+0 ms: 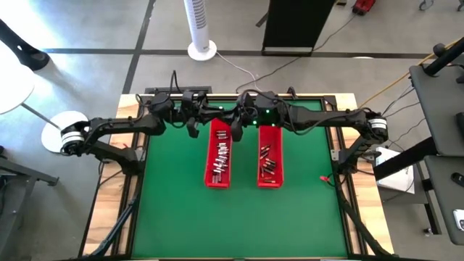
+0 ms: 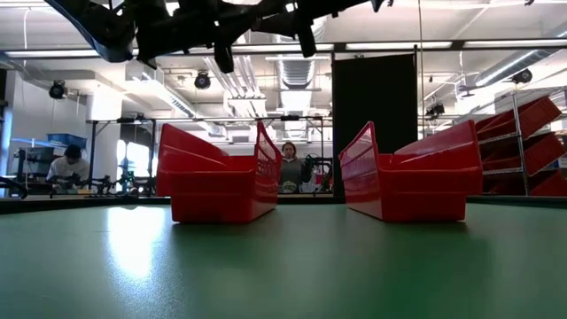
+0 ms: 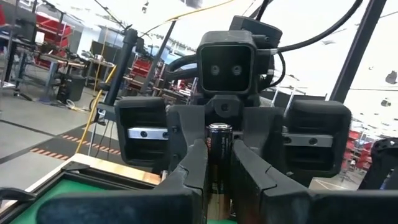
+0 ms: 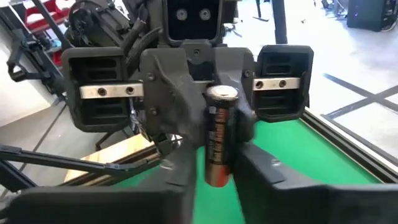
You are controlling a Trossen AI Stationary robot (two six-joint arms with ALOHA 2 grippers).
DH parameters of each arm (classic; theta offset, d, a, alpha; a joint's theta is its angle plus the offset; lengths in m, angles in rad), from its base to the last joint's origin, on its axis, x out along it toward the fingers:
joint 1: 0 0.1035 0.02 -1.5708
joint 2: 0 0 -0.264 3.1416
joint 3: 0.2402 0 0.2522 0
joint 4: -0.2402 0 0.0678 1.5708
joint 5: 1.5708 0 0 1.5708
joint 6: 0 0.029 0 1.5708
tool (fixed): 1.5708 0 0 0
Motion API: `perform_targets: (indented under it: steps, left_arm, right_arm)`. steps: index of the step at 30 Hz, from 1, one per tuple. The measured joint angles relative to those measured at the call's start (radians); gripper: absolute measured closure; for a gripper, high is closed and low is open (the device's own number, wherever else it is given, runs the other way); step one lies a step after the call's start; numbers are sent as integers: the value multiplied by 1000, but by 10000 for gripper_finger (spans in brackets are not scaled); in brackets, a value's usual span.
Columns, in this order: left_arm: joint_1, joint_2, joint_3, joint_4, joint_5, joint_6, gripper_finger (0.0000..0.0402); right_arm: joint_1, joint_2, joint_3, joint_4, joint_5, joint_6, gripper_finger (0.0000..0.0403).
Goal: Sort batteries
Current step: Put the black battery into the right red bin
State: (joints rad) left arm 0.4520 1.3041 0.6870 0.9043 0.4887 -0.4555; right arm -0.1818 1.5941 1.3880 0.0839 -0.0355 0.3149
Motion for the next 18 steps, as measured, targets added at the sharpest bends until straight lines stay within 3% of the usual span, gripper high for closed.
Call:
perform_targets:
  steps: [3,6,12,18]
  left_arm:
    - [-4,0,0,0,-3,1,379]
    - [-5,0,0,0,-3,2,361]
    - [-7,0,13,-39,-26,8,278]
    - [7,-50,107,-375,-80,182,225]
  right_arm:
    - [0,1,0,-6,3,-6,364]
    - [0,0,0,-7,1,-23,364]
    - [0,0,10,-75,1,-49,364]
    - [0,-4,96,-249,8,-122,364]
